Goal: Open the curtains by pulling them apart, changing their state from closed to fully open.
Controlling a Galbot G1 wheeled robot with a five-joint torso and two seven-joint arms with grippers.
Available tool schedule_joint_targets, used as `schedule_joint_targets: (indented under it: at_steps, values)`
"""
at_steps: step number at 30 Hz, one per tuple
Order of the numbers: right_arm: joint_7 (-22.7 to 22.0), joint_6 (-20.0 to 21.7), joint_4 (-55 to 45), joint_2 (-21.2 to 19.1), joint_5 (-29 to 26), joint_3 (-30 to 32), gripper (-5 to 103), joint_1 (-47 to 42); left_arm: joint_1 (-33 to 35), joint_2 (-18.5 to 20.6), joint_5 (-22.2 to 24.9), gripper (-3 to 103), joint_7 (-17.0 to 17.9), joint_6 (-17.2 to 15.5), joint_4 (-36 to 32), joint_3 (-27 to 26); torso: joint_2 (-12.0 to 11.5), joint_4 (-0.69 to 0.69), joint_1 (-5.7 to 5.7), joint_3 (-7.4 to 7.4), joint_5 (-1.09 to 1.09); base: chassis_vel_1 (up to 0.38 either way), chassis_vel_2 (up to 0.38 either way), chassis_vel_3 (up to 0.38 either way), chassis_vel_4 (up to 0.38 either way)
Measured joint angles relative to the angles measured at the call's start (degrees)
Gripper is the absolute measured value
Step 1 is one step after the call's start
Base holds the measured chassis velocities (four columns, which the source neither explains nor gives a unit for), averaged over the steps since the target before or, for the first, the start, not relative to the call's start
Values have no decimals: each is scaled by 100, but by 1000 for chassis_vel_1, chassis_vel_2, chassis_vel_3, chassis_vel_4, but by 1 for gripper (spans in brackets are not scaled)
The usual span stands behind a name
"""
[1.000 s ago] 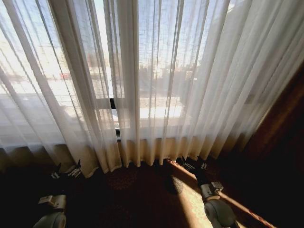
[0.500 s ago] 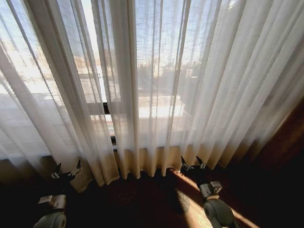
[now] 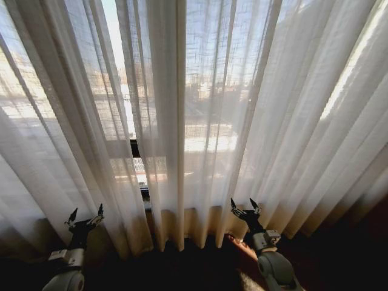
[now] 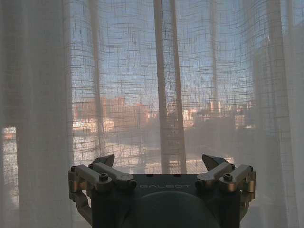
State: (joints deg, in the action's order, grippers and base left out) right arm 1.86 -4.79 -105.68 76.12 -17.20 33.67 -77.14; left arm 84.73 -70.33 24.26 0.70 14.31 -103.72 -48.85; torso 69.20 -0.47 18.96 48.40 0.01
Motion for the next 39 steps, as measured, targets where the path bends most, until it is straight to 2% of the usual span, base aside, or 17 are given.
schedule_joint_targets:
  at_steps: [10, 18, 25, 28, 31, 34, 39]
  values:
    - [41, -442, 486, 62, -4, -249, 100, 374, 3, -1, 0, 100, 0, 0, 0, -1, 7, 1, -15, -5, -1, -13, 5, 3, 2]
    - [-123, -373, 1065, -36, 291, -583, 100, 1075, 1, 0, 0, 100, 0, 0, 0, 0, 1, 1, -4, -1, -1, 0, 0, 0, 0]
    - [-211, -477, 1263, -36, 283, -853, 100, 1264, 1, 0, 0, 100, 0, 0, 0, 0, 3, 1, -8, -3, -1, 0, 0, 0, 0]
    - [78, -713, 1348, 39, 215, -867, 100, 1303, 1, -1, 0, 100, 0, 0, 0, 0, 2, 1, -7, -2, -1, 0, 0, 0, 0]
    - [228, -764, 1391, 40, 192, -836, 100, 1319, 1, -1, 0, 100, 0, 0, 0, 0, 2, 1, -7, -2, -1, 0, 0, 0, 0]
    - [843, -884, 1514, -26, 10, -781, 100, 1327, 1, -1, 0, 100, 0, 0, 0, 0, 2, 0, -7, -2, -1, 0, 0, 0, 0]
    - [940, -918, 1584, -29, -1, -772, 100, 1370, 1, -1, 0, 100, 0, 0, 0, 0, 3, 1, -8, -3, -1, 0, 0, 0, 0]
